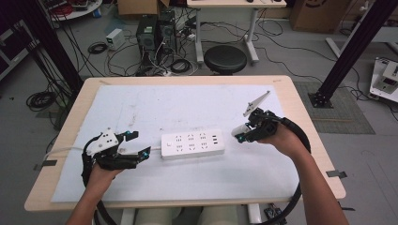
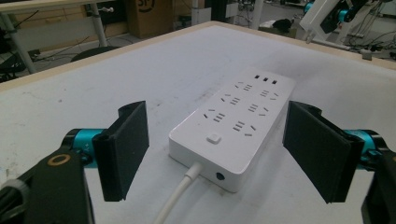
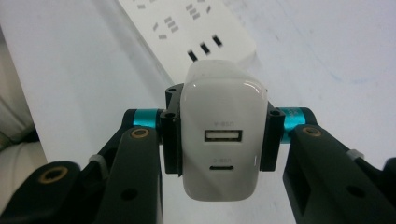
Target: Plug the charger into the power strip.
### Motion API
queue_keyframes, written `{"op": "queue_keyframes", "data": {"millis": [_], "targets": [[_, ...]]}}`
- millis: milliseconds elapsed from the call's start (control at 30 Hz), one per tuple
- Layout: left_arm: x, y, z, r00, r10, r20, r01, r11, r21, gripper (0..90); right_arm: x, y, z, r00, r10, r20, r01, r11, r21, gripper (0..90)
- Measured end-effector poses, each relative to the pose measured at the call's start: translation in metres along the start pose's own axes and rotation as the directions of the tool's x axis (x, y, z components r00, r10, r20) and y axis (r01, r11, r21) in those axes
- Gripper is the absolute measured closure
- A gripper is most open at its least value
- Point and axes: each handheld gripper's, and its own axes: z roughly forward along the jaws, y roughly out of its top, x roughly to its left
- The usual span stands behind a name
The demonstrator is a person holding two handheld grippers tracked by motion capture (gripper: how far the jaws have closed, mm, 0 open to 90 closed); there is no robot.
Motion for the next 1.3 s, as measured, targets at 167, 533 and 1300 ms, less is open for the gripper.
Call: {"op": "queue_keyframes", "data": {"millis": [167, 533, 1300], "targets": [[0.0, 0.002, -0.001, 1.0, 0.002, -0.005, -0.002, 1.0, -0.007, 22.7, -0.003, -0.017, -0.009, 0.9982, 0.015, 0.059, -0.018, 0.998, 0.065, 62.8], [-0.002, 0.002, 0.002, 1.0, 0.003, -0.001, -0.003, 1.0, -0.007, 22.7, -0.011, -0.044, -0.035, 0.9883, 0.071, 0.135, -0.08, 0.995, 0.063, 62.8], [-0.001, -0.001, 0.0, 1.0, -0.006, -0.002, 0.006, 0.9999, -0.008, 22.7, -0.018, -0.042, -0.045, 0.9723, 0.002, 0.234, -0.029, 0.993, 0.111, 62.8]]}}
